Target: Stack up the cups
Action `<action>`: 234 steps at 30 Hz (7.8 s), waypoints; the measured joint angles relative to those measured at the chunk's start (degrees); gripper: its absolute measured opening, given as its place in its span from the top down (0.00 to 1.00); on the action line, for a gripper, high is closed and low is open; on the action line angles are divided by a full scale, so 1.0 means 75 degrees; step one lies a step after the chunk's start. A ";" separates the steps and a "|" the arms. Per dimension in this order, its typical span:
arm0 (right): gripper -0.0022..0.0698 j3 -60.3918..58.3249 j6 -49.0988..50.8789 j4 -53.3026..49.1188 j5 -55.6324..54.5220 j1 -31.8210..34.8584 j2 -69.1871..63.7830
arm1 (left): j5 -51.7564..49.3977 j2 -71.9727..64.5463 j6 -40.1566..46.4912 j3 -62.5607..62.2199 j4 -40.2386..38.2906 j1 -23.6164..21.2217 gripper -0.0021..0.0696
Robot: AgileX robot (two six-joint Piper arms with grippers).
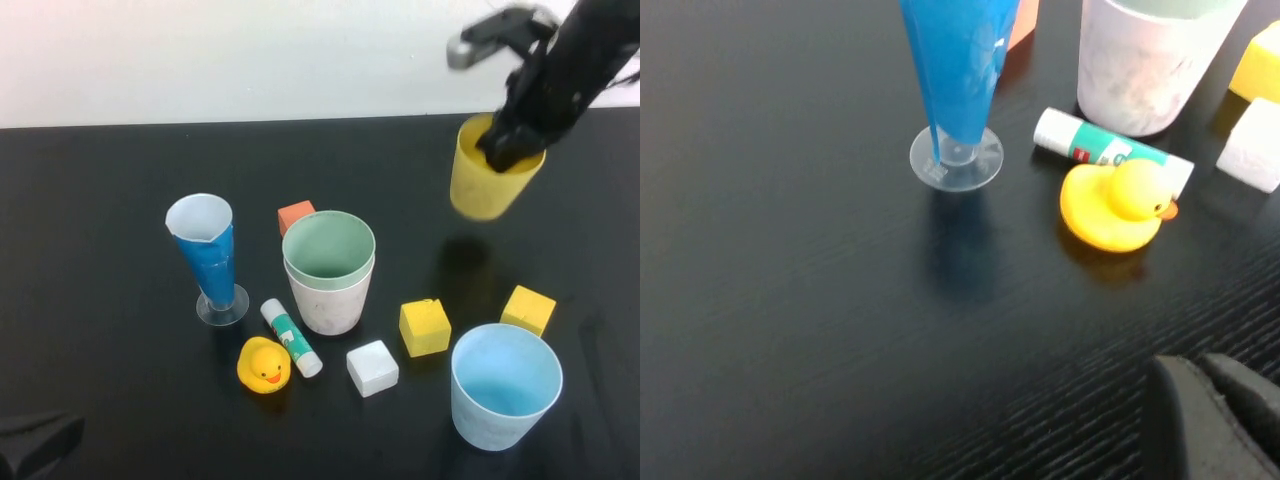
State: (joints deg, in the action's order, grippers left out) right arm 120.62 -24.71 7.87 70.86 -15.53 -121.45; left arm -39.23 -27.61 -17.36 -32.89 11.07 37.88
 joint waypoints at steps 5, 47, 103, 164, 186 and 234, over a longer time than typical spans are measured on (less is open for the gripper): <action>0.90 0.0012 -0.0049 0.0360 0.0019 0.0000 0.1382 | -0.0188 0.0000 0.0000 0.0000 0.0000 0.0000 0.97; 0.44 -0.6076 -0.0998 0.0752 -0.0983 -0.1535 0.3798 | -0.0877 0.0000 0.0123 0.0000 0.0067 0.0000 0.97; 0.68 -0.0762 -0.1306 0.2013 0.0035 -0.1775 0.2394 | -0.1353 0.0366 0.0278 0.0039 0.0311 0.0000 0.97; 0.97 -1.6293 -0.2689 0.2659 -1.0582 0.1108 1.5721 | -0.0817 0.2942 -0.0141 0.1185 0.0769 0.0000 0.97; 0.97 -1.6285 0.2713 -0.2532 -0.6885 0.2351 1.6288 | -0.0817 0.2942 -0.0141 0.1185 0.0769 0.0000 0.97; 0.97 -1.6285 0.2713 -0.2702 -0.6827 0.2351 1.6292 | 0.3651 0.2959 0.0696 0.4454 -0.0259 -0.4317 0.97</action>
State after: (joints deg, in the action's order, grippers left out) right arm -1.52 -4.37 -12.39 19.66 2.11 0.74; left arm -11.85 -5.41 -12.15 0.52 9.12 5.51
